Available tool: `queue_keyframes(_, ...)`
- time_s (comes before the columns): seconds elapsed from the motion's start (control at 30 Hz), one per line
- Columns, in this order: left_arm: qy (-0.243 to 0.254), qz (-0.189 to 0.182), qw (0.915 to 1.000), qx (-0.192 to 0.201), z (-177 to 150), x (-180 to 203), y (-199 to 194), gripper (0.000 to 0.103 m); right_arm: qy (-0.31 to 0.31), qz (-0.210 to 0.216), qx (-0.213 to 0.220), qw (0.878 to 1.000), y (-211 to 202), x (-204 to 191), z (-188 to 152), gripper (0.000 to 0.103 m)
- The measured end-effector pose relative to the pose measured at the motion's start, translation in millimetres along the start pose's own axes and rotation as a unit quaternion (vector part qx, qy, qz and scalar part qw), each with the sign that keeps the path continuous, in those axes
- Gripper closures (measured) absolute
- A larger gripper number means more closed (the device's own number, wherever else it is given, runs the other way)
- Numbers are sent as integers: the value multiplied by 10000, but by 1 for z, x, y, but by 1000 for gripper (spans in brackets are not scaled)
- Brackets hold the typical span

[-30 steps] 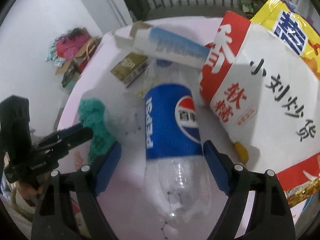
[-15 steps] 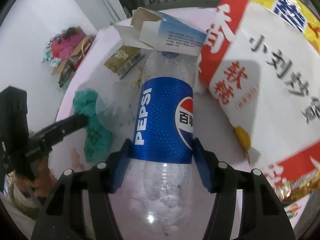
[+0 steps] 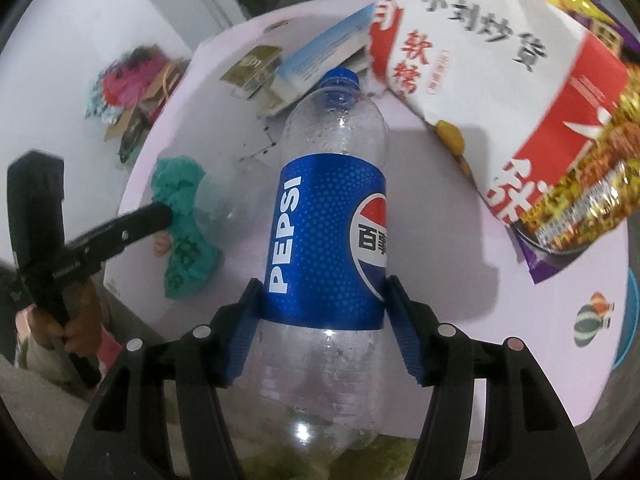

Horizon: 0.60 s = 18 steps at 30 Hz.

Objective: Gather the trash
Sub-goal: 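Grasp the green plastic bag with the left tool while the right tool grasps the Pepsi bottle, then lift the green bag with the left tool while the right tool lifts the Pepsi bottle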

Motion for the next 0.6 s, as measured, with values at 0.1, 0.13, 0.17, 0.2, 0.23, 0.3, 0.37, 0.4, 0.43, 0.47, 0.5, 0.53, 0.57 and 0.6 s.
queue_keyframes(0.1,-96,125,9999,-56,-1,-10,6,16,167,-36,108,9998,-5,9,0,33)
queue_keyframes(0.13,-161,146,9997,-121,-4,-14,10,12,219,-33,121,9997,-7,12,-1,32)
queue_keyframes(0.17,-234,73,9997,-87,-4,-15,10,9,258,-28,115,9996,-8,12,0,30)
queue_keyframes(0.2,-292,19,9996,-21,-3,-16,9,6,306,-35,101,9995,-8,15,-2,26)
queue_keyframes(0.23,-330,14,9995,8,-3,-17,9,6,357,-40,106,9993,-8,18,-5,25)
queue_keyframes(0.3,-411,7,9991,79,-3,-19,8,6,451,-13,122,9989,-7,19,-6,20)
queue_keyframes(0.37,-472,9,9987,188,-3,-19,7,6,551,43,98,9984,-7,23,-9,16)
queue_keyframes(0.4,-496,11,9985,241,-4,-19,6,6,627,110,67,9980,-6,27,-10,15)
queue_keyframes(0.43,-459,31,9986,265,-4,-19,6,6,665,132,44,9977,-1,22,-14,14)
queue_keyframes(0.47,-400,58,9988,264,-4,-18,6,6,699,156,22,9974,1,22,-16,13)
queue_keyframes(0.5,-305,84,9991,270,-4,-16,7,6,688,189,56,9974,3,22,-15,10)
queue_keyframes(0.53,-205,105,9994,274,-5,-15,7,6,665,179,69,9976,3,22,-15,8)
queue_keyframes(0.57,-139,110,9995,276,-6,-15,7,6,650,151,68,9977,3,21,-15,8)
queue_keyframes(0.6,-113,105,9995,280,-6,-15,7,6,611,118,79,9980,3,21,-15,8)
Point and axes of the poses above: each gripper's, at about its wrist camera, not at the fingertips, and y roughly the way its jaws point, x to its right, z to its top, the point moved 10 cm from there along y, roughly the way its jaws point, and after that the axes turned 12 degrees about z, right-handed, at the moved point
